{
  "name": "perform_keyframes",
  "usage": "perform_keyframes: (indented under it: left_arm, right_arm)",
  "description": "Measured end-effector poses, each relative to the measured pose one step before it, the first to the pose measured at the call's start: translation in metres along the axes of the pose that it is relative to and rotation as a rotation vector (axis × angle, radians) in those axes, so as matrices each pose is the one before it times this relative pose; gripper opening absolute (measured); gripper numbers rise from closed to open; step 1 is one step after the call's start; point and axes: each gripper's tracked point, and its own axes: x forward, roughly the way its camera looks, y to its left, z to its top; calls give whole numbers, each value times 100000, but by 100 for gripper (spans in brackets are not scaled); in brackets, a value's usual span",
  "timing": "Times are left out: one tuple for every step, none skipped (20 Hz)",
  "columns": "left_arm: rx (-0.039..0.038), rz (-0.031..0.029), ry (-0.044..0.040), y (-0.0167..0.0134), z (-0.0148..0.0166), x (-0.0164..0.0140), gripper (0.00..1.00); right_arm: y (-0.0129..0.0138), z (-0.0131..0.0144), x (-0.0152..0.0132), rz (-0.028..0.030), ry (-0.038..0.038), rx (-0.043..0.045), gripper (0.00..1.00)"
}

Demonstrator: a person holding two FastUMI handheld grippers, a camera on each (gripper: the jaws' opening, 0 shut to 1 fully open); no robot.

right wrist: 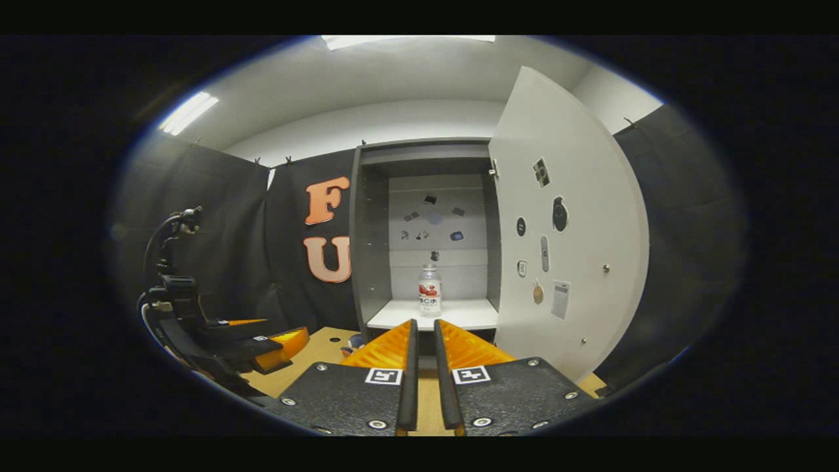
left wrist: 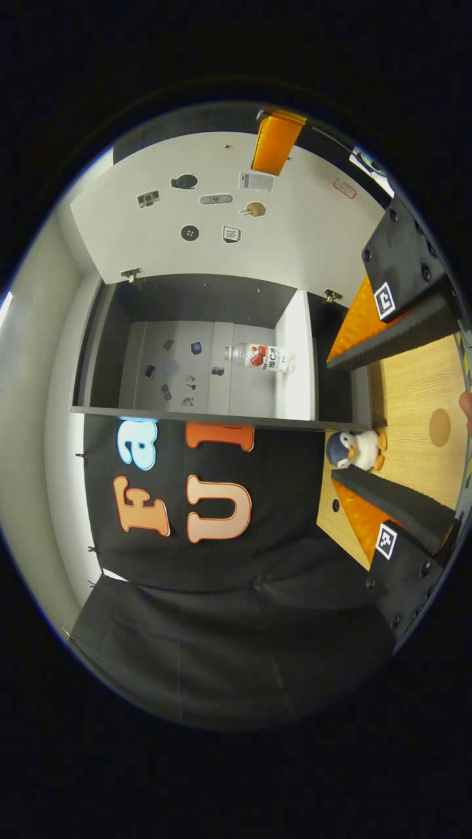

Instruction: Open the cabinet door with the right hand, grasp the bottle in the cabinet with the left hand and place it on the coaster, then close the cabinet door with the right hand.

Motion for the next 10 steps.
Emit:
perform_keyframes:
  left_arm:
    - [1261, -1809, 177, -1137, -99, 1351, 94]
    - [488, -1838, -398, -836, 100, 1516, 94]
    - [354, -2206, -292, -929, 164, 1596, 94]
    - [472, -2702, 9, -954, 0, 1963, 94]
    - [416, -3350, -160, -956, 200, 2299, 94]
    - [241, -2981, -712, -932, 440, 2120, 97]
    - [782, -2936, -1209, -954, 569, 2209, 96]
    - [1770, -2413, -1237, -611, 556, 2152, 96]
    - [1824, -1344, -1648, -437, 738, 2030, 96]
    - [920, -1128, -1757, -203, 605, 2075, 96]
  right_arm:
    - [12, -182, -30, -190, 909, 246, 14]
    - [30, 7, 71, 568, 202, -368, 14]
    - [-251, -92, 329, -278, 31, -1042, 14]
    - [-364, -218, 193, -1150, 694, -482, 14]
    - [-97, -9, 92, -929, -84, 282, 14]
    - [-135, 200, 291, -1370, -815, 262, 14]
    - [-338, 36, 405, -2372, -389, -232, 14]
    - [-434, -185, 110, -2164, 491, -1401, 14]
    - [-367, 121, 166, -1308, -620, -1903, 14]
    - [-356, -28, 404, -1233, -9, -1410, 14]
